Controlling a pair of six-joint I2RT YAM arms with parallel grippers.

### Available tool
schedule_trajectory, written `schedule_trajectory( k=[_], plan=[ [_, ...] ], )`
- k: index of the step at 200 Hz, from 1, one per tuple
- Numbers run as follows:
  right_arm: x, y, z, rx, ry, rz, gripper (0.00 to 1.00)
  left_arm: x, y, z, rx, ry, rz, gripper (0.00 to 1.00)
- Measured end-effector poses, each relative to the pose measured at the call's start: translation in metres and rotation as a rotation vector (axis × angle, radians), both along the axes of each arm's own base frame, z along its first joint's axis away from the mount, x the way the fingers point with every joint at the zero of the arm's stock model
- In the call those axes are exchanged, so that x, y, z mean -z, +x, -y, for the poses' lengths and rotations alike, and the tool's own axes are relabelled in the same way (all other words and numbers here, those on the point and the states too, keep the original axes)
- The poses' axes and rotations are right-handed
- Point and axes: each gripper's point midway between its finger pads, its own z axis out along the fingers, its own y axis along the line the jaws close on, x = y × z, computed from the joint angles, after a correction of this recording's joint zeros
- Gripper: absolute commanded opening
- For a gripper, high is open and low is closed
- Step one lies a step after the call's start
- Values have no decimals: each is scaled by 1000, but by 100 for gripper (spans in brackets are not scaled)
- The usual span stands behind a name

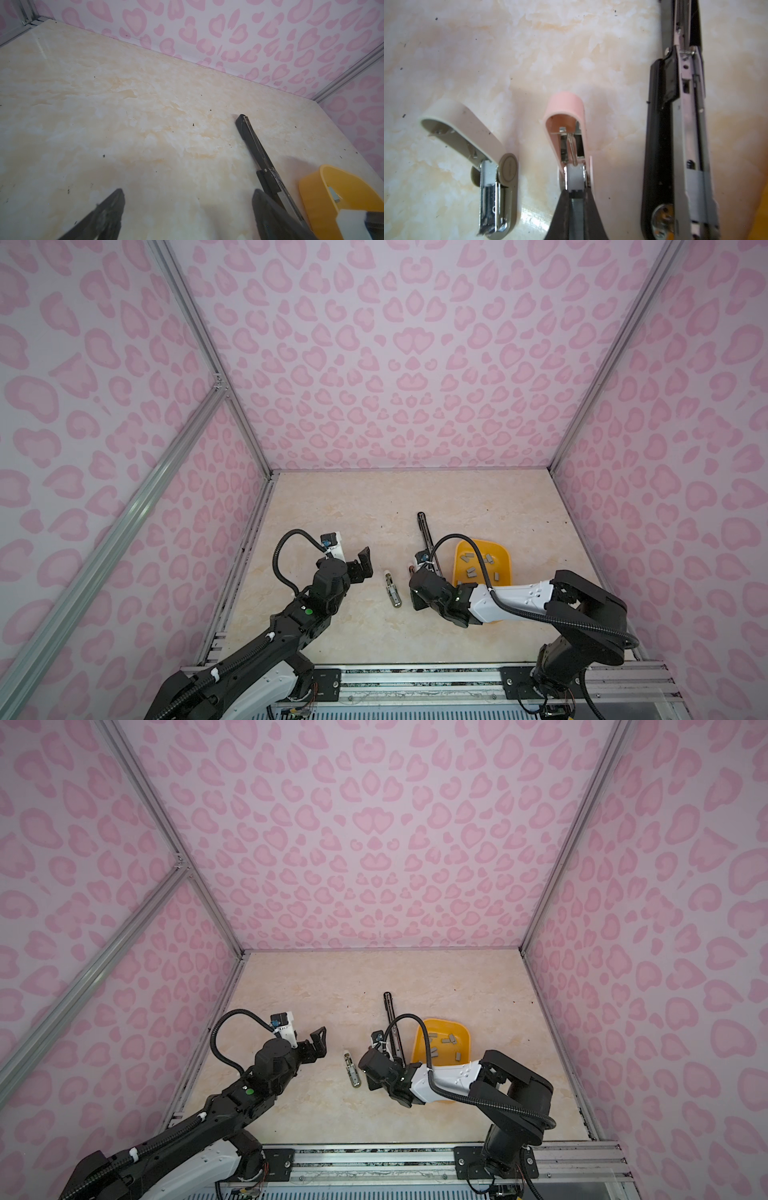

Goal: Load the staples into the stapler
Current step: 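Lower the staple strip with the right gripper into the pink stapler's channel, then open the right gripper and release the strip in the pink stapler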

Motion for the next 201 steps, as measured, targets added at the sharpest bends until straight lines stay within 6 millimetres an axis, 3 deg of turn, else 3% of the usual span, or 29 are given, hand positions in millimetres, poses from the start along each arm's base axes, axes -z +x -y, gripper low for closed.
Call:
schedule_trajectory(
  k=[146,166,201],
  plan=[
    [1,8,-1,43,2,88,0,-4,-1,0,0,-8,11,97],
    [1,8,-2,41,-2,94,10,-5,-1,0,0,-11,15,97],
    [1,6,-1,33,-5,95,18,-6,-1,0,0,-12,16,97]
  ],
)
